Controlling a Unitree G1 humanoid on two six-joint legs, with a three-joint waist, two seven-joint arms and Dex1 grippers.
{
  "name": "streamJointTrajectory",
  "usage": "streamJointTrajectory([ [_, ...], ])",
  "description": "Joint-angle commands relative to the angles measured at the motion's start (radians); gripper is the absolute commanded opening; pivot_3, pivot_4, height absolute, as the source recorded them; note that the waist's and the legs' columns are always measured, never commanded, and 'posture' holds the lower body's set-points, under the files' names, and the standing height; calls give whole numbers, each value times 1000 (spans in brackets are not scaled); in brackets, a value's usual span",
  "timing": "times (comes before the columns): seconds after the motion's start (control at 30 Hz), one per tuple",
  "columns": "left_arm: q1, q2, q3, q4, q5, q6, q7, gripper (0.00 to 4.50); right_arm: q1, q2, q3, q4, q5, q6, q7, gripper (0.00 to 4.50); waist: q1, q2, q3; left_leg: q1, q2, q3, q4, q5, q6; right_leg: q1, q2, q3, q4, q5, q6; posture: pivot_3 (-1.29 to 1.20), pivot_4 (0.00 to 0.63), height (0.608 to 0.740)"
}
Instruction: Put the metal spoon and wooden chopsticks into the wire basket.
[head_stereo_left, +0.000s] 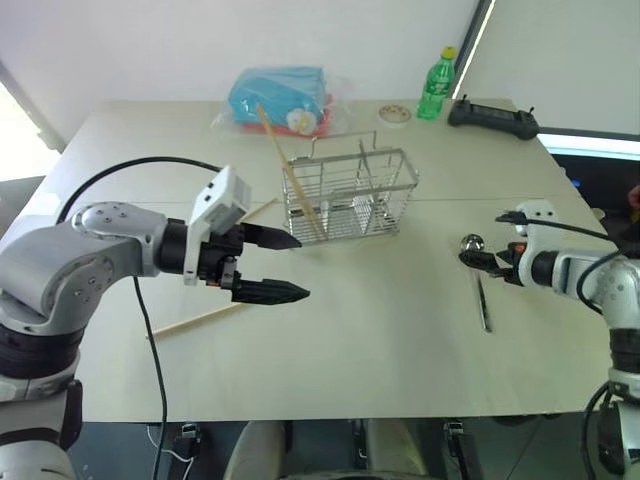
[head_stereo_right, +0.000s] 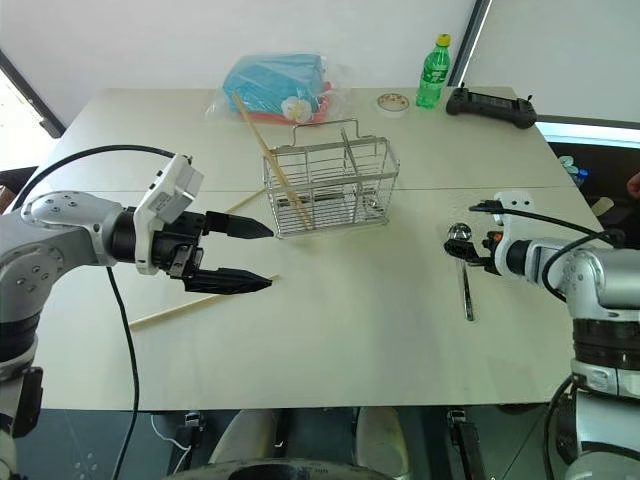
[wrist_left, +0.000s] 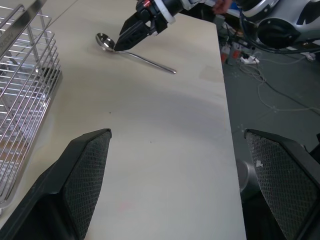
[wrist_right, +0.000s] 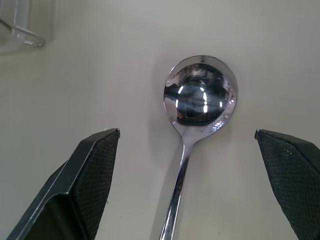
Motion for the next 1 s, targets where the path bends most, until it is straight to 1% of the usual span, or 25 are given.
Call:
streamJointTrajectory([
  [0.03, -29, -1, 10, -14, -20, -11, 8, 4500, -66, -8, 34, 71, -37, 52, 21, 4448, 0, 0, 0, 0, 0, 0, 0, 0, 0, 0, 0, 0, 0, 0, 0, 0, 150, 720],
  [0.2, -40, -8, 12, -19, -36, -5, 22, 4500, -89, -4, 104, 127, -72, 87, 71, 4448, 0, -1, -1, 0, 0, 0, 0, 0, 0, 0, 0, 0, -1, 1, 2, 0, 150, 720],
  [0.37, -41, -7, 20, -23, -49, -2, 40, 4500, -101, 23, 113, 189, -113, 71, 92, 4448, -1, -4, -2, 1, 0, 0, 0, 0, 0, 1, 0, 0, 0, 1, 1, 0, 150, 720],
  [0.4, -40, -5, 22, -24, -53, -2, 43, 4500, -105, 30, 109, 197, -114, 77, 97, 3919, 0, -5, -3, 1, 0, 0, 0, 0, 0, 1, 0, 0, 0, 1, 1, 0, 150, 720],
  [0.43, -40, -4, 22, -25, -55, -2, 45, 4500, -107, 34, 107, 200, -116, 78, 105, 3600, -1, -5, -3, 1, 0, 0, 1, 0, 0, 1, 0, 0, 0, 0, 1, 0, 150, 720],
  [0.5, -40, 0, 24, -27, -61, -2, 49, 4500, -108, 38, 111, 196, -123, 77, 119, 2614, 0, -5, -3, 1, 0, 0, 1, 0, 0, 1, 0, 0, 0, 0, 0, 0, 150, 720],
  [0.57, -42, 4, 27, -26, -67, 0, 51, 4500, -109, 43, 108, 194, -127, 83, 125, 1726, -2, -5, -3, 1, 0, 0, 1, 0, 0, 1, 1, 0, 0, 0, 1, 0, 150, 720],
  [0.6, -45, 5, 29, -25, -69, 1, 52, 4500, -110, 49, 99, 196, -128, 87, 124, 1128, -4, -5, -3, 1, 0, 0, 0, 0, 0, 1, 1, 0, 0, 1, 1, 0, 150, 720],
  [0.67, -49, 7, 30, -20, -74, 2, 56, 4500, -110, 57, 89, 199, -134, 91, 125, 83, -7, -6, -3, 1, 1, 0, 0, 0, 0, 1, 2, 0, 0, 1, 2, 0, 150, 720],
  [0.8, -57, 8, 30, -15, -82, 1, 64, 4500, -98, 62, 73, 195, -149, 99, 125, 30, -6, -6, -3, 2, 2, 0, 0, 0, 0, 1, 3, 0, 0, 2, 2, 0, 150, 720],
  [0.87, -64, 9, 25, -3, -75, -7, 58, 4500, -87, 60, 58, 189, -157, 80, 123, 30, -3, -6, -3, 2, 2, -1, 0, 0, 0, 1, 3, 0, 0, 1, 0, 0, 150, 720],
  [1.0, -88, -5, 14, 29, -55, -24, 60, 4500, -61, 47, -1, 127, -154, 56, 121, 30, -1, -6, -3, 2, 2, -1, 0, 0, 0, 1, 3, 0, 0, 1, 0, 0, 150, 720],
])
